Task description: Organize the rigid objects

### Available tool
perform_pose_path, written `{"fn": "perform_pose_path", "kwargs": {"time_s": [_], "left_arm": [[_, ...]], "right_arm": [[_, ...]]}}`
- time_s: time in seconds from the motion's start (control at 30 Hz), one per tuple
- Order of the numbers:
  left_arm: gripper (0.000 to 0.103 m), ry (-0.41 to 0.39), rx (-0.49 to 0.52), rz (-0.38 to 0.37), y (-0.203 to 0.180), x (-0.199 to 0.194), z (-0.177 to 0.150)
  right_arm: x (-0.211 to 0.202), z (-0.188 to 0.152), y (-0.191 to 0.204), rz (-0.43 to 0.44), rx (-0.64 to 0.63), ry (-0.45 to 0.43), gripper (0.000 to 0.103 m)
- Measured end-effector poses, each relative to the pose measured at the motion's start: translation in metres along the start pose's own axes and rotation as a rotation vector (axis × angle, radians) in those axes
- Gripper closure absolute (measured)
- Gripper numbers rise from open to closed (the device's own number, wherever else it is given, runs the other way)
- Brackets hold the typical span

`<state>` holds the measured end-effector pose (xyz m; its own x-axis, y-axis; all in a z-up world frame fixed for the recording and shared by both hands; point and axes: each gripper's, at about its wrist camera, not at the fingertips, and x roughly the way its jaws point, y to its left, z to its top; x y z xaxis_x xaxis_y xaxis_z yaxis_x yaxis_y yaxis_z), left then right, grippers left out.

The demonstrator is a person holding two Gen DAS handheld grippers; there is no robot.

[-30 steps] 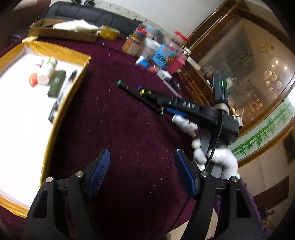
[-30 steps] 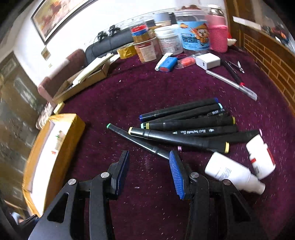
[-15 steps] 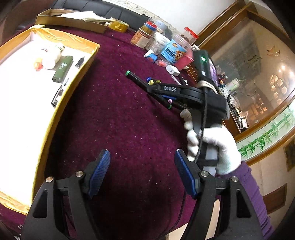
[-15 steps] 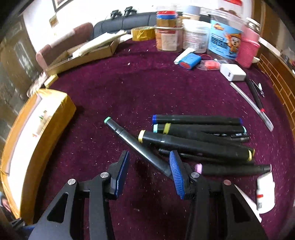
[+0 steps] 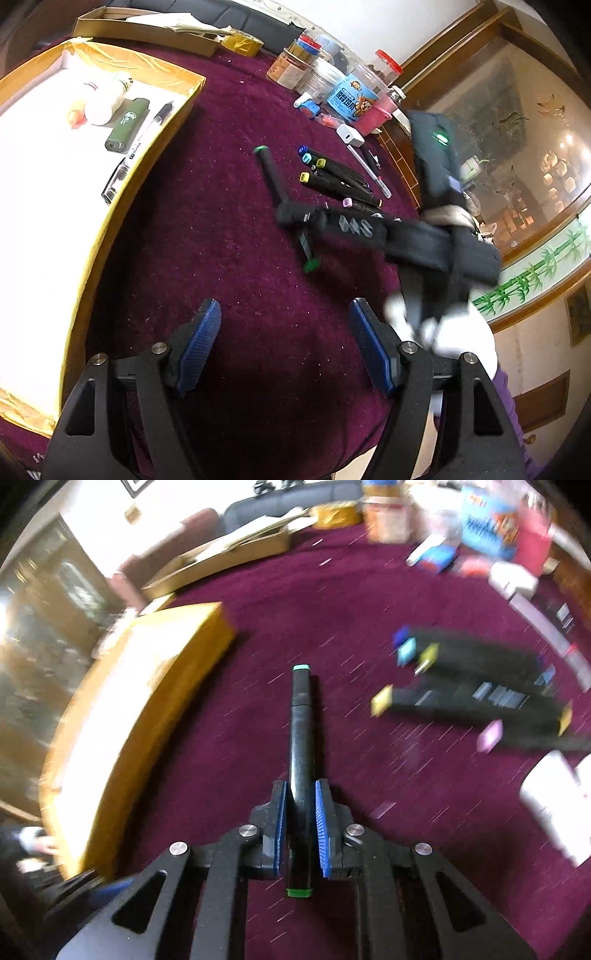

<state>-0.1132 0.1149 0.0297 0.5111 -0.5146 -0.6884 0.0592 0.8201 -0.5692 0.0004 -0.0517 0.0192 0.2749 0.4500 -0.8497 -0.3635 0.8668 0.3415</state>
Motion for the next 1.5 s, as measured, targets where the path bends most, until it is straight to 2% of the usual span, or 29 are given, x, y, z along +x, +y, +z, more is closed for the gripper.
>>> {"fn": "perform_pose_path", "kwargs": {"time_s": [0.03, 0.07, 0.13, 0.23, 0.47, 0.6, 0.8, 0.87, 0.9, 0.93, 0.97, 1.03, 1.07, 1.1, 1.23, 1.43, 1.5], "left_arm": [[0.032, 0.003, 0.0, -0.001, 0.0, 0.0, -0.001], [0.032, 0.006, 0.002, -0.002, 0.0, 0.0, -0.001], [0.032, 0.011, 0.005, -0.004, -0.001, 0.001, -0.002], [0.032, 0.009, 0.006, -0.002, -0.001, 0.0, -0.003], [0.032, 0.015, -0.002, -0.002, 0.001, 0.002, -0.003], [0.032, 0.02, 0.01, 0.008, -0.005, 0.009, 0.004], [0.032, 0.01, 0.085, 0.117, -0.02, 0.044, 0.028], [0.032, 0.018, 0.1, 0.166, -0.019, 0.061, 0.036], [0.032, -0.006, 0.134, 0.186, -0.022, 0.064, 0.039], [0.036, 0.002, 0.158, 0.211, -0.024, 0.067, 0.041], [0.054, 0.004, 0.178, 0.226, -0.024, 0.067, 0.043], [0.08, 0.034, 0.169, 0.203, -0.015, 0.065, 0.043], [0.084, 0.043, 0.147, 0.173, -0.007, 0.061, 0.044], [0.085, 0.049, 0.129, 0.153, -0.002, 0.058, 0.044], [0.087, 0.062, 0.079, 0.115, 0.012, 0.046, 0.037], [0.087, 0.047, 0.09, 0.148, 0.004, 0.05, 0.037], [0.087, 0.037, 0.101, 0.153, 0.003, 0.051, 0.036]], "right_arm": [[0.0, -0.008, 0.0, 0.11, 0.029, 0.031, 0.089], [0.001, -0.013, -0.003, 0.175, 0.052, 0.052, 0.089], [-0.003, -0.018, -0.008, 0.209, 0.078, 0.055, 0.088], [-0.026, -0.017, -0.021, 0.143, 0.079, -0.035, 0.086], [-0.084, -0.011, -0.086, 0.006, 0.233, -0.22, 0.073], [-0.101, -0.023, -0.115, 0.0, 0.31, -0.266, 0.068], [-0.11, -0.032, -0.134, 0.006, 0.35, -0.286, 0.068], [-0.117, -0.033, -0.136, -0.022, 0.341, -0.308, 0.068], [-0.12, -0.034, -0.136, -0.041, 0.333, -0.317, 0.068], [-0.123, -0.034, -0.135, -0.068, 0.321, -0.323, 0.068], [-0.125, -0.035, -0.136, -0.087, 0.314, -0.327, 0.068], [-0.129, -0.035, -0.137, -0.116, 0.31, -0.337, 0.066], [-0.131, -0.036, -0.14, -0.131, 0.307, -0.341, 0.064], [-0.131, -0.036, -0.142, -0.136, 0.306, -0.342, 0.061], [-0.129, -0.036, -0.152, -0.16, 0.312, -0.338, 0.06], [-0.107, -0.026, -0.153, -0.153, 0.272, -0.281, 0.06], [-0.096, -0.024, -0.149, -0.177, 0.237, -0.245, 0.057]]}}
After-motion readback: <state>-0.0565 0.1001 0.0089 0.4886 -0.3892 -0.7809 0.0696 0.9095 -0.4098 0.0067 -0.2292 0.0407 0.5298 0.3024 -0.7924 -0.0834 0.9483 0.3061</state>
